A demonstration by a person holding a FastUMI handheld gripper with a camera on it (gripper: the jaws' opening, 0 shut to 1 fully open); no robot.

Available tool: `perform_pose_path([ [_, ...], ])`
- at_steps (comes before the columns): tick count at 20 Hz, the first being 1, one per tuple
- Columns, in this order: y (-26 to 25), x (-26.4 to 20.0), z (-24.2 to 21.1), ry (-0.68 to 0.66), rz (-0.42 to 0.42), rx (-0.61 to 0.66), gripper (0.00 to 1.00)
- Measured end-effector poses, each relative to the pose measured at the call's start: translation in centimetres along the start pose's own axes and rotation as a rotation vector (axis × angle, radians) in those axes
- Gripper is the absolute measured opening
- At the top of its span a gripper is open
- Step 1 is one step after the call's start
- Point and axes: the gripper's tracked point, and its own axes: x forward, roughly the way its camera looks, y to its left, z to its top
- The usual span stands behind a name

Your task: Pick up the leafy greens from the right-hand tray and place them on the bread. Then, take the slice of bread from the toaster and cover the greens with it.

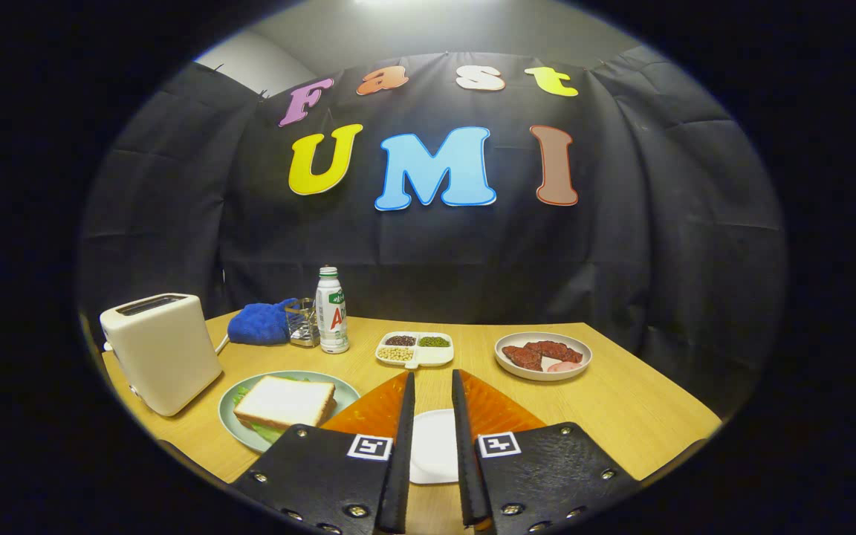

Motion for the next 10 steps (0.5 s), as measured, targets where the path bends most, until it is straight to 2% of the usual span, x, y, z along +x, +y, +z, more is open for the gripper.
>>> perform_pose_path([
  [6,-8.0,-1.4,0.5,-0.022,-0.058,0.016,0.28],
  [9,-11.8,-1.7,0.3,-0.017,-0.026,0.120,0.28],
  [10,-14.1,-1.6,-0.1,-0.012,-0.052,0.125,0.28],
])
